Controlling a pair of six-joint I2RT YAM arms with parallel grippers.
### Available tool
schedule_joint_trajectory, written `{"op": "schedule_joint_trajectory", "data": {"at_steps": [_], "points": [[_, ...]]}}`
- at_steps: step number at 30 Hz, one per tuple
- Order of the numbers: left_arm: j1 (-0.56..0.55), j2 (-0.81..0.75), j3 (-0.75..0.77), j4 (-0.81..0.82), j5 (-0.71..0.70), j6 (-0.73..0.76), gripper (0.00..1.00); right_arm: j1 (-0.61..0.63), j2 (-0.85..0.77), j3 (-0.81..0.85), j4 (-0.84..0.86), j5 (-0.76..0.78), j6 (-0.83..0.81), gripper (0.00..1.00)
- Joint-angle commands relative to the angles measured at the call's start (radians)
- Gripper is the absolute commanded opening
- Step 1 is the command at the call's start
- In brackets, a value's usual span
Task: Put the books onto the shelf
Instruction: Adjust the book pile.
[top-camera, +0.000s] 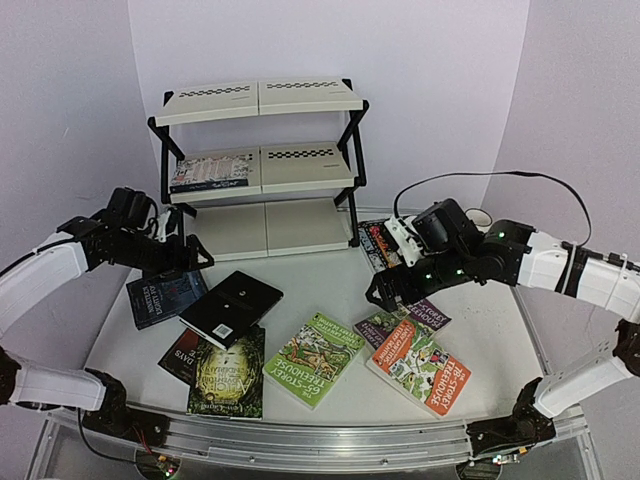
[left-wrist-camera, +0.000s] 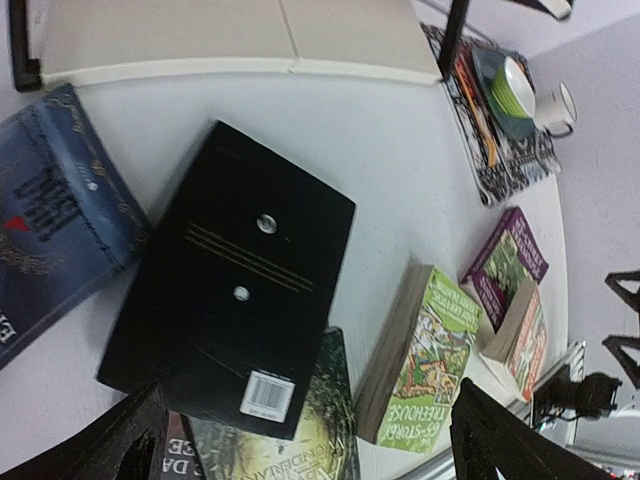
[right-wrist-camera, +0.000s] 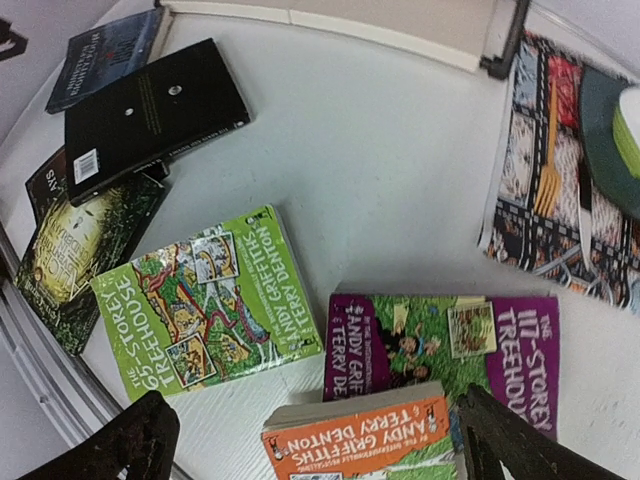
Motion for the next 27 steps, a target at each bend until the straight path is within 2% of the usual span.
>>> {"op": "schedule_joint_trajectory", "data": {"at_steps": [1,6,9,15,19,23,27], "points": [[-0.176,0.004,0.007,0.036,-0.026,-0.055,1.00,0.006,-0.051,-0.031,-0.218,0.104,0.285,0.98],[-0.345,0.032,-0.005,0.114,-0.087,-0.105,1.00,-0.022,-0.102,-0.110,-0.406,0.189,0.361,0.98],[-0.415,0.071,-0.018,0.184,-0.092,-0.143,1.00,-0.084,-0.126,-0.157,-0.445,0.151,0.358,0.98],[-0.544,0.160,-0.044,0.351,-0.090,-0.221,0.99,-0.268,-0.153,-0.237,-0.445,-0.056,0.328,0.98],[-0.642,0.245,-0.042,0.462,-0.122,-0.286,0.99,-0.320,-0.133,-0.275,-0.437,-0.120,0.350,0.98],[-0.727,0.373,0.009,0.531,-0.146,-0.319,0.98,-0.366,-0.093,-0.332,-0.359,-0.204,0.370,0.98],[-0.768,0.502,0.039,0.665,-0.097,-0.383,0.97,-0.369,-0.055,-0.363,-0.277,-0.248,0.376,0.98]]}}
